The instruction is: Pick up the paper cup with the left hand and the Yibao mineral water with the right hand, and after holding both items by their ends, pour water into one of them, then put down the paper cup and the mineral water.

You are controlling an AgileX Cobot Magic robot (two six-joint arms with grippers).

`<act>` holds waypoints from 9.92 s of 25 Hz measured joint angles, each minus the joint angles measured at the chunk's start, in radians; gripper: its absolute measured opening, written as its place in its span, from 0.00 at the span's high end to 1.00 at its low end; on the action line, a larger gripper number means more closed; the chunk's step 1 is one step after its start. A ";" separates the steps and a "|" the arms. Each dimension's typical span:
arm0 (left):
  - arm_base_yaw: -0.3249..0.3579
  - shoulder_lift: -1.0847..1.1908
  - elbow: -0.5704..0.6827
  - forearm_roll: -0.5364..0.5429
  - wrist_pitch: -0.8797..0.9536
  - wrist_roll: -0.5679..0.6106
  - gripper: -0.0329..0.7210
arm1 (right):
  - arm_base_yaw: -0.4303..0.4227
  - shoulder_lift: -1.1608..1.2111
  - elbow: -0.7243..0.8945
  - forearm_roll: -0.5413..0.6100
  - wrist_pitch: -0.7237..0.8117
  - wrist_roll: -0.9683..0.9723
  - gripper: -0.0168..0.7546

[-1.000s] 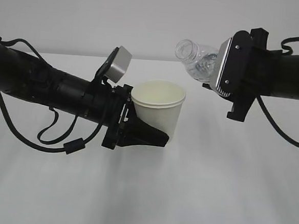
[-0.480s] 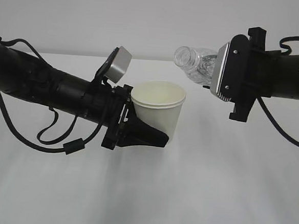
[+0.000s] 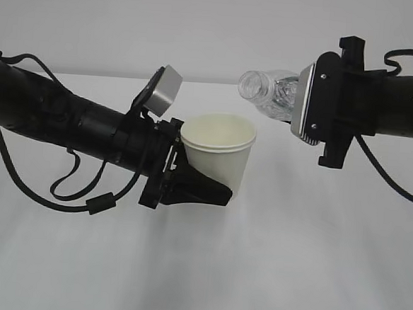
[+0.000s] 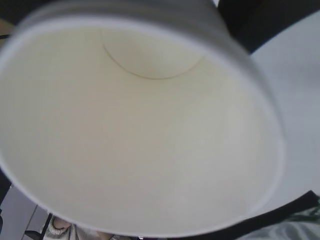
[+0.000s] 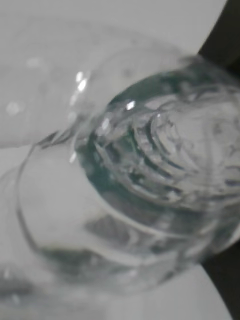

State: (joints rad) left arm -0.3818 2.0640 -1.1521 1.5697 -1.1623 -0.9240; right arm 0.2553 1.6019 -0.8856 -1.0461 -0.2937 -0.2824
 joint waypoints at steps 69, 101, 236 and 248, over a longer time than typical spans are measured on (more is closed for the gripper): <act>-0.039 0.000 0.000 0.033 0.000 0.010 0.37 | 0.000 0.000 -0.006 -0.001 -0.026 -0.312 0.46; -0.039 0.000 0.000 0.037 0.000 0.010 0.38 | 0.000 0.000 -0.019 0.051 -0.067 -0.463 0.46; -0.074 0.000 0.000 0.054 -0.002 0.008 0.38 | 0.000 0.000 -0.019 0.126 -0.121 -0.648 0.46; -0.074 0.000 0.000 0.054 -0.002 0.008 0.38 | 0.000 0.000 -0.019 0.126 -0.149 -0.650 0.46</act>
State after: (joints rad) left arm -0.4558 2.0640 -1.1521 1.6234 -1.1644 -0.9159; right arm 0.2553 1.6019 -0.9048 -0.9204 -0.4432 -0.9324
